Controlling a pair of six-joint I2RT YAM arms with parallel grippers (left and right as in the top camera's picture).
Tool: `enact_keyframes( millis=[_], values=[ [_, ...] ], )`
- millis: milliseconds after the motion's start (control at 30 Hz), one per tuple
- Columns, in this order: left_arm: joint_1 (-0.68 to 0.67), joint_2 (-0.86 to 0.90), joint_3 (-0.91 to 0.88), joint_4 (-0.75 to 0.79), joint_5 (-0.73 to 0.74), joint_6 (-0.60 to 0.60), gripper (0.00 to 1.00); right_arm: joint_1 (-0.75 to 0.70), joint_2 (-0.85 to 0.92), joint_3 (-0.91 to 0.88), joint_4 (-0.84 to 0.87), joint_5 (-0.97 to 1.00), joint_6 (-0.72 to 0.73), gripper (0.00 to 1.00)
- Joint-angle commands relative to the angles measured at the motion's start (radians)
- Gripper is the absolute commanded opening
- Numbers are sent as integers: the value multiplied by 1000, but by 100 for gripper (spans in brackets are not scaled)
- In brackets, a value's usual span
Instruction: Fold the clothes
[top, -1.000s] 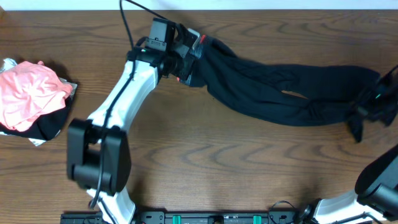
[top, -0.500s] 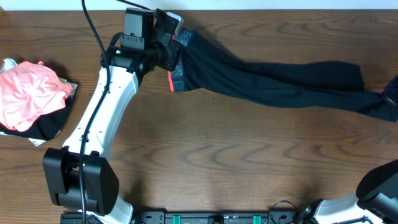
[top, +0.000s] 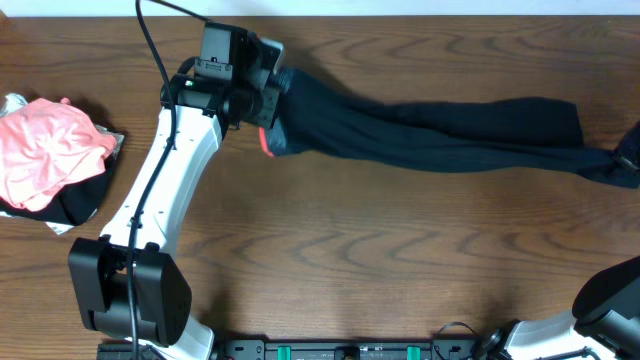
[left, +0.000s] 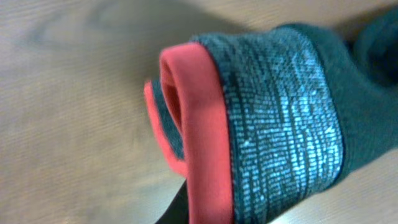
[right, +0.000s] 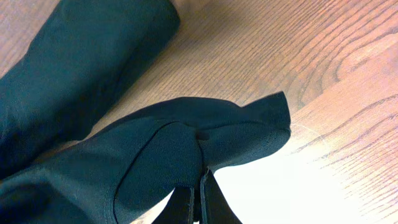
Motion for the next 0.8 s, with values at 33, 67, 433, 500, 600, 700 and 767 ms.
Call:
enact_keyframes(
  millis=[33, 67, 433, 500, 600, 700, 767],
  values=[
    [6, -3, 6, -100, -32, -7, 7, -7, -4, 11, -1, 32, 2, 1],
    [6, -3, 6, -129, -16, -7, 7, -7, -4, 11, -1, 35, 3, 1],
    [6, -3, 5, -444, 102, -63, 43, -7, -4, 10, -1, 37, 2, 1],
    [6, -3, 5, -493, 102, -63, 45, -7, -4, 10, -1, 37, 2, 1],
    [6, -3, 5, -507, 101, -62, 48, -7, -4, 10, -1, 37, 2, 1],
    [6, -3, 5, -468, 101, -63, 50, -7, -4, 10, -2, 37, 2, 1],
    [6, -1, 5, -433, 101, -62, 50, -7, -4, 10, -4, 37, 2, 1]
  ],
)
